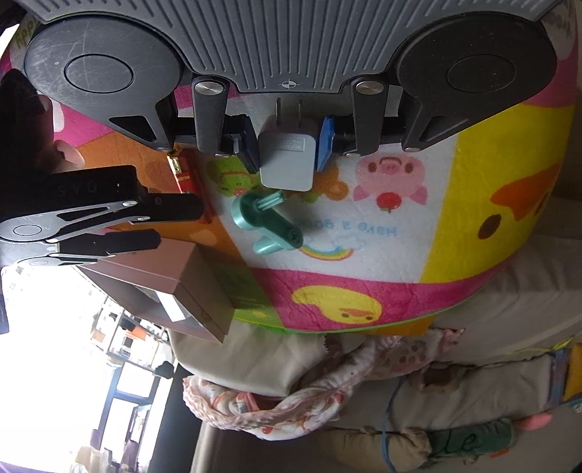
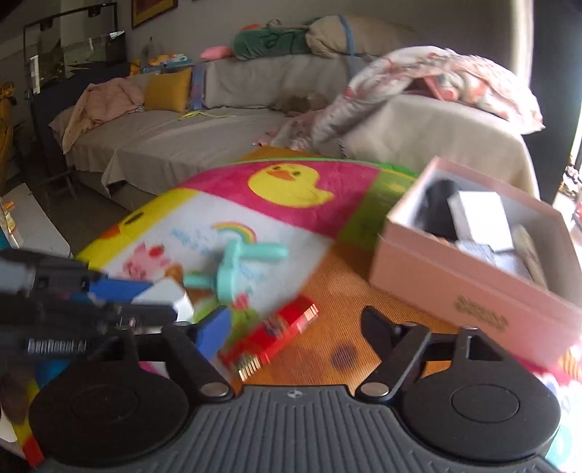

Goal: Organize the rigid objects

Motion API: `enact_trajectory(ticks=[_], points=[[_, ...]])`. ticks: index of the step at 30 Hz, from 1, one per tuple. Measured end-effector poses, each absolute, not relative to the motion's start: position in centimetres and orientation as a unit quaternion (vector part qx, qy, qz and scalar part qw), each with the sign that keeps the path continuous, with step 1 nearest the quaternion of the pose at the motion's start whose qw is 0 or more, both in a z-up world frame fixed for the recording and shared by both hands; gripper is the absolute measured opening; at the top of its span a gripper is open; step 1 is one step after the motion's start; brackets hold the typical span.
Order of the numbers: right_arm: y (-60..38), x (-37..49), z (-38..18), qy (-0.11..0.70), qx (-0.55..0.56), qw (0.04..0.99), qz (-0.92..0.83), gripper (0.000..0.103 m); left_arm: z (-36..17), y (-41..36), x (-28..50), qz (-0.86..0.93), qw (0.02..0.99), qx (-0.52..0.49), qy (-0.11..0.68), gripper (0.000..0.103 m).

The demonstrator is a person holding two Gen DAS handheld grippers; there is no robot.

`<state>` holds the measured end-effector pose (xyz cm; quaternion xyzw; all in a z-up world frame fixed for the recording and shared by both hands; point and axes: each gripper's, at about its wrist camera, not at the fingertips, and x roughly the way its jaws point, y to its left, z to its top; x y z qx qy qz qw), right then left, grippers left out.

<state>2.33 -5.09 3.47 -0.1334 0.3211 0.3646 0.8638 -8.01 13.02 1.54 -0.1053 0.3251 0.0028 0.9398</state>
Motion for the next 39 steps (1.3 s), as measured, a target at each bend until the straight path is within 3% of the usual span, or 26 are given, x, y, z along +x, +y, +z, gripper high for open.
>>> enact_trajectory(ticks=[8, 17, 23, 26, 29, 39], points=[[-2.5, 1.5, 1.7, 0.321, -0.196, 0.852, 0.364, 0.075, 0.8, 14.3, -8.6, 0.010, 0.941, -0.132, 0.311, 0.041], [-7.9, 1.4, 0.7, 0.260, -0.306, 0.890, 0.218, 0.081, 0.4, 14.3, -8.6, 0.013, 0.942, -0.152, 0.299, 0.041], [-10.6, 3.1, 1.1, 0.346, -0.176, 0.888, 0.246, 0.087, 0.6, 13.1, -8.4, 0.008, 0.944, -0.125, 0.307, 0.040], [-10.0, 2.6, 0.8, 0.348, -0.156, 0.890, 0.249, 0.090, 0.6, 12.7, -8.5, -0.012, 0.942, -0.132, 0.310, 0.041], [-9.1, 2.7, 0.4, 0.362, -0.136, 0.886, 0.257, 0.103, 0.4, 12.5, -8.5, -0.026, 0.939, -0.150, 0.307, 0.041], [-8.1, 3.4, -0.1, 0.376, -0.093, 0.891, 0.236, 0.103, 0.2, 11.8, -8.5, -0.021, 0.943, -0.131, 0.304, 0.041]])
